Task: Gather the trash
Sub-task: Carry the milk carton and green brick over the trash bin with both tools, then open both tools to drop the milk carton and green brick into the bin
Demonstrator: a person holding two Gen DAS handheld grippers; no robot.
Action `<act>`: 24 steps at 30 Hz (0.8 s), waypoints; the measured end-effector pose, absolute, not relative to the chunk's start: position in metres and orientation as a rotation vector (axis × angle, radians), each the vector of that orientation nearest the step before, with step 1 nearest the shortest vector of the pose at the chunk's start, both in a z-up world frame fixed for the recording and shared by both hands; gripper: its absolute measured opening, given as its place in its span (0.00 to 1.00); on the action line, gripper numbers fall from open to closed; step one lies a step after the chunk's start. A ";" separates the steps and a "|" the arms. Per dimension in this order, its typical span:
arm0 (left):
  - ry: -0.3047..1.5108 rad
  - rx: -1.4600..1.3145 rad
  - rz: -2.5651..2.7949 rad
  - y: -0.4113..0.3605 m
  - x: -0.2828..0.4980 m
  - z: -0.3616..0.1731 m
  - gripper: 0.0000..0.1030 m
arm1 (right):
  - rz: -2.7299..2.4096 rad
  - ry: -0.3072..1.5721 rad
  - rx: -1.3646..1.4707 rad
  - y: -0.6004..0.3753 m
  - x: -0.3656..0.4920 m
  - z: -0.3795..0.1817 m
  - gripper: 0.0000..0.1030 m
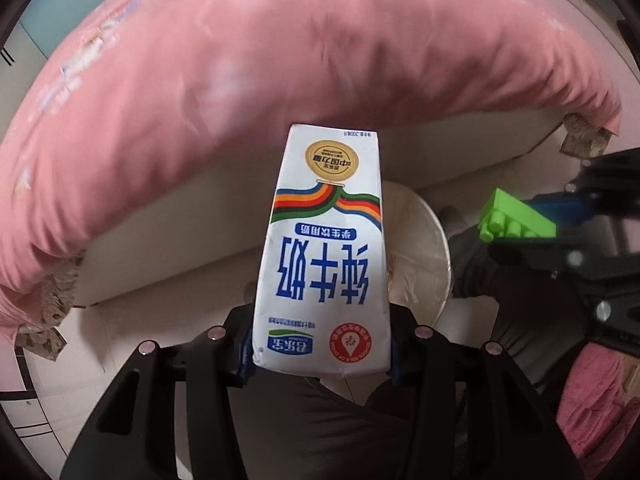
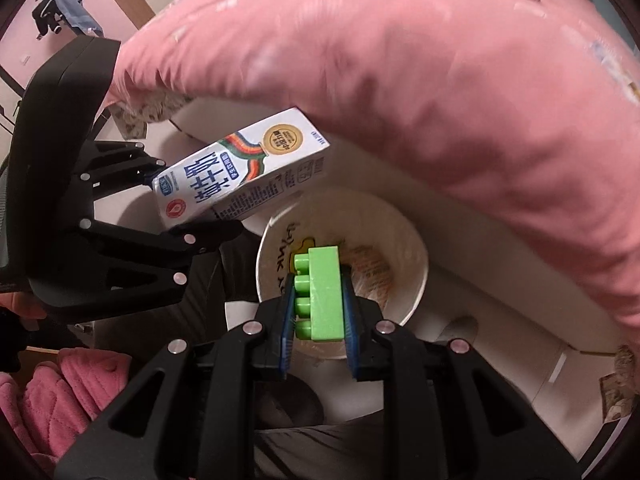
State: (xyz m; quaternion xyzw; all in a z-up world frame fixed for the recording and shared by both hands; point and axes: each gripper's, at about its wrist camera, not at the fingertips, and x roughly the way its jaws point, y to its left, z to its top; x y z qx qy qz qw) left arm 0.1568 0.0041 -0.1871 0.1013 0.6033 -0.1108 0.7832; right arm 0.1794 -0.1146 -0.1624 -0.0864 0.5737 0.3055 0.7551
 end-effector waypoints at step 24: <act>1.609 0.162 -0.219 -0.011 0.175 -0.315 0.49 | 0.573 1.611 -0.159 -0.094 0.219 -0.300 0.22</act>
